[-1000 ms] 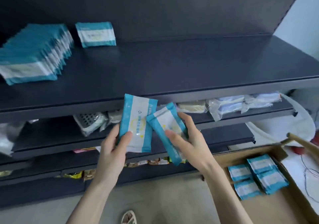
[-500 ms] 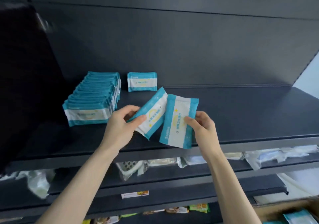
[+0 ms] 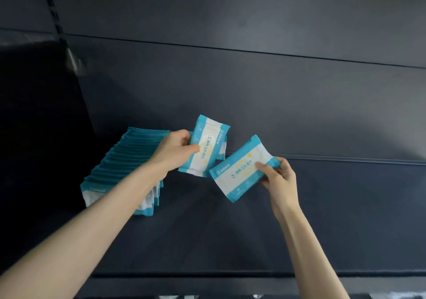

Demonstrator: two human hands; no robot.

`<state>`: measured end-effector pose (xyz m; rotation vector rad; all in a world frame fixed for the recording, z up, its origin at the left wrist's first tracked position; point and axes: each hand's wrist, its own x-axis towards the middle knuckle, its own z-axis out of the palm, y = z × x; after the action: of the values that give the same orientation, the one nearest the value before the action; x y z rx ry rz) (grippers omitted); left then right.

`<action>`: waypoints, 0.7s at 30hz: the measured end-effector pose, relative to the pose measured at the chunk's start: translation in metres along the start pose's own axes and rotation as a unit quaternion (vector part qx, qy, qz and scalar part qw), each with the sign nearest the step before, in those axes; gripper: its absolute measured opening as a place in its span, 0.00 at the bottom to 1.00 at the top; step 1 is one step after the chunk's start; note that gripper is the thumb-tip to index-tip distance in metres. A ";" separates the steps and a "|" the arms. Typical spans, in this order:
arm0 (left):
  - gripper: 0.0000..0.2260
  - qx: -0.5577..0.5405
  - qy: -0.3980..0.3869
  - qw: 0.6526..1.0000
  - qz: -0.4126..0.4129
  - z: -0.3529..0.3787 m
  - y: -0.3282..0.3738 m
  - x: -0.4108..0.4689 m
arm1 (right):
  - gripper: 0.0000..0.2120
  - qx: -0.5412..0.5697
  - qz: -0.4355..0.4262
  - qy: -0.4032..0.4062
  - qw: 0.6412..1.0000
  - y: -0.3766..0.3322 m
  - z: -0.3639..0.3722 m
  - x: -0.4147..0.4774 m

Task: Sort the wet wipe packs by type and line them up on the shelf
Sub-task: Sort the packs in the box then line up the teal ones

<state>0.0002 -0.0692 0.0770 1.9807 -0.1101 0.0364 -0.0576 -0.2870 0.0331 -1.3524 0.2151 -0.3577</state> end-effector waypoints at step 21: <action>0.05 -0.002 0.144 0.989 -0.007 -0.067 -0.034 0.096 | 0.15 -0.352 -0.031 -0.014 0.936 0.064 0.084 0.114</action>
<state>0.1005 -0.0006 0.0804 1.9513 0.0913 0.3129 0.0863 -0.2413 -0.0058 -2.0744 0.2930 -0.3258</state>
